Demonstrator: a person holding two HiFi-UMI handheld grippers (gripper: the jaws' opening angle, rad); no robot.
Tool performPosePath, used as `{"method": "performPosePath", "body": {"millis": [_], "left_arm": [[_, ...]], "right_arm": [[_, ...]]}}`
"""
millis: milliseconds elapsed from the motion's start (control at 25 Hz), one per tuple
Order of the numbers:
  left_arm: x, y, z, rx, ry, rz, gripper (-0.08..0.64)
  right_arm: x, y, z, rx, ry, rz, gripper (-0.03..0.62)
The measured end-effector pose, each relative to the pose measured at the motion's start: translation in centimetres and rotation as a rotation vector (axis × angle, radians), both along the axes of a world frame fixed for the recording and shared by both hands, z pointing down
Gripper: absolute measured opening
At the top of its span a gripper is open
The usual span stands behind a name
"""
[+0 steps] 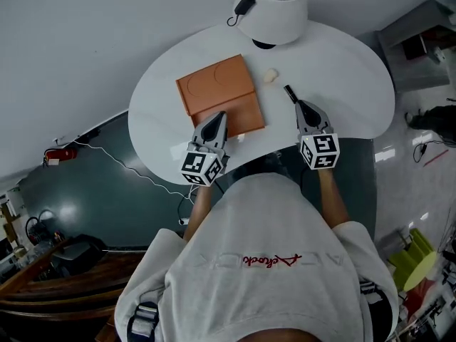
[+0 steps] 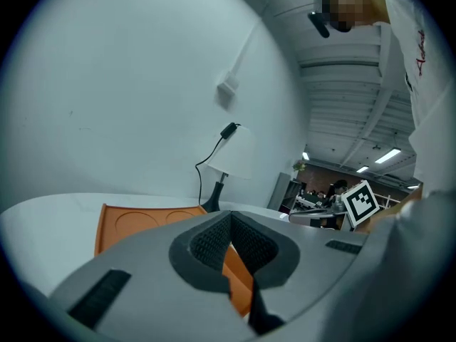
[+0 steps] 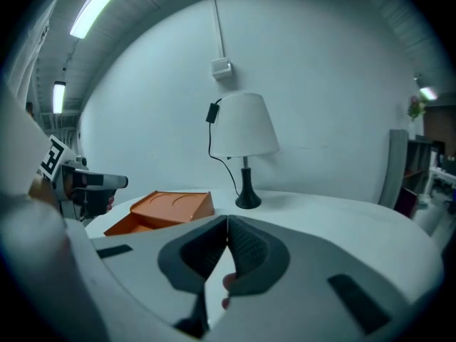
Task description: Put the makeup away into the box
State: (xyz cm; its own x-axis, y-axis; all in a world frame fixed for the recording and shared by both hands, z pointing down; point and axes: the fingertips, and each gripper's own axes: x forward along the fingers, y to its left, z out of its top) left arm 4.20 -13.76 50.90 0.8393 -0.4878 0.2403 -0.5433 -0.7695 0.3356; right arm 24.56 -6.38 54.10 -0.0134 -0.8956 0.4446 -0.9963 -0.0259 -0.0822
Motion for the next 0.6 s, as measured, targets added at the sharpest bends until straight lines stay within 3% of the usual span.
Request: {"method": "performPosePath", "body": {"millis": [600], "left_arm": [[2.1,0.9,3.3,-0.068,-0.039,0.025,0.009]], "right_arm": [[0.9,4.0,7.1,-0.175,-0.039,0.009,0.022]]}}
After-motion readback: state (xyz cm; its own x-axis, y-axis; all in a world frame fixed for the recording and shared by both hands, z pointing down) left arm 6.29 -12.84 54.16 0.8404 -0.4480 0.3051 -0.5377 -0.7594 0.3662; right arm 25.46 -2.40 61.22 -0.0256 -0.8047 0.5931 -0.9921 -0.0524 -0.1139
